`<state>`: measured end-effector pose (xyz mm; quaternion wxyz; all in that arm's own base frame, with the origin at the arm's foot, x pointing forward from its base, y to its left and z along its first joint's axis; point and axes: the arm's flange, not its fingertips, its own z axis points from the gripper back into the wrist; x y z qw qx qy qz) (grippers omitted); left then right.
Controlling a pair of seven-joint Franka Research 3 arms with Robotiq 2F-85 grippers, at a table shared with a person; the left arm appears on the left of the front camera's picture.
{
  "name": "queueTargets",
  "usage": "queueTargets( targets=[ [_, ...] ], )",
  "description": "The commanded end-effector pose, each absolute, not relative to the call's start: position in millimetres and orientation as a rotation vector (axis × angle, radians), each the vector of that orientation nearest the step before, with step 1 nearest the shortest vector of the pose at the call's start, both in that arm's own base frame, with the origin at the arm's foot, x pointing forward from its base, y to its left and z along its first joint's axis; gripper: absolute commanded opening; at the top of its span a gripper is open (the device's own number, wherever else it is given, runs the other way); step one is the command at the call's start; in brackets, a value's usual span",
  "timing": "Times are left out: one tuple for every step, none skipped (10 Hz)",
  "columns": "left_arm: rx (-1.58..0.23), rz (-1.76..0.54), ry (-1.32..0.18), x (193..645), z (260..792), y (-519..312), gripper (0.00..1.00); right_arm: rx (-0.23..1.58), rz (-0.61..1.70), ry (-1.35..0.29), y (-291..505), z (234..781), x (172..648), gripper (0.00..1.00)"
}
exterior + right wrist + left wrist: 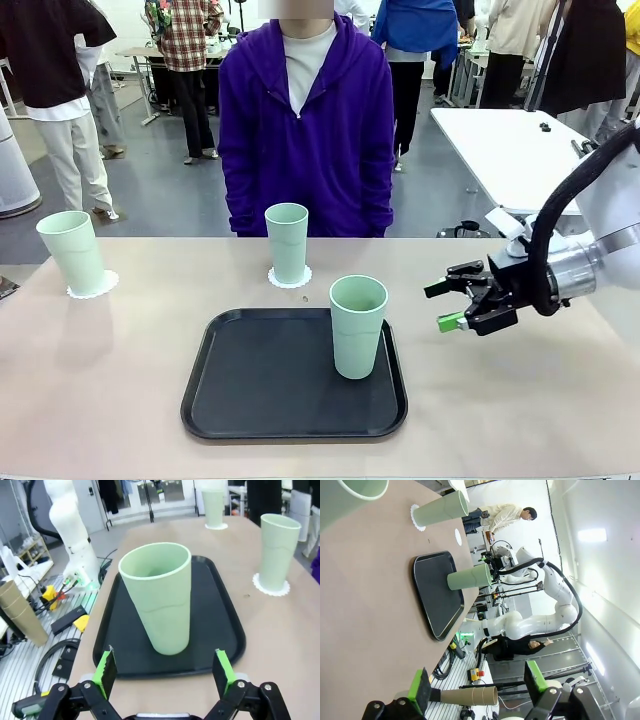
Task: Place coasters on the table and set cups on them.
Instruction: Take one Reusable plastic cup from the Flat Tray and place it on a coaster set by the human.
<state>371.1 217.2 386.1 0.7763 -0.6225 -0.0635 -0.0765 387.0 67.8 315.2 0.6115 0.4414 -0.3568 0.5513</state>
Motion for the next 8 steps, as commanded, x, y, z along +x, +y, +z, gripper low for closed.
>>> queueTargets(
  targets=[
    [-1.35, -0.17, -0.144, 370.3, 387.7, 218.5, 1.0, 0.997, 1.293, -0.876, 84.6, 298.3, 385.5, 1.0],
    [-1.35, -0.17, -0.144, 370.3, 387.7, 218.5, 1.0, 1.001, 1.299, -0.877, 91.0, 293.6, 387.2, 1.0],
    [-1.35, -0.17, -0.144, 370.3, 387.7, 218.5, 1.0, 1.018, 1.302, -0.873, 97.5, 290.0, 389.6, 1.0],
    [-1.35, -0.17, -0.144, 370.3, 387.7, 218.5, 1.0, 1.036, 1.308, -0.855, 104.4, 284.8, 392.3, 1.0],
    [-1.35, -0.17, -0.144, 370.3, 387.7, 218.5, 1.0, 1.048, 1.303, -0.834, 109.9, 278.8, 394.4, 1.0],
    [-1.35, -0.17, -0.144, 370.3, 387.7, 218.5, 1.0, 1.056, 1.29, -0.819, 114.2, 274.3, 396.6, 1.0],
    [-1.35, -0.17, -0.144, 370.3, 387.7, 218.5, 1.0, 1.055, 1.27, -0.825, 117.2, 274.0, 398.7, 1.0],
    [-1.35, -0.17, -0.144, 370.3, 387.7, 218.5, 1.0, 1.003, 1.193, -0.851, 117.2, 276.8, 398.5, 1.0]
  ],
)
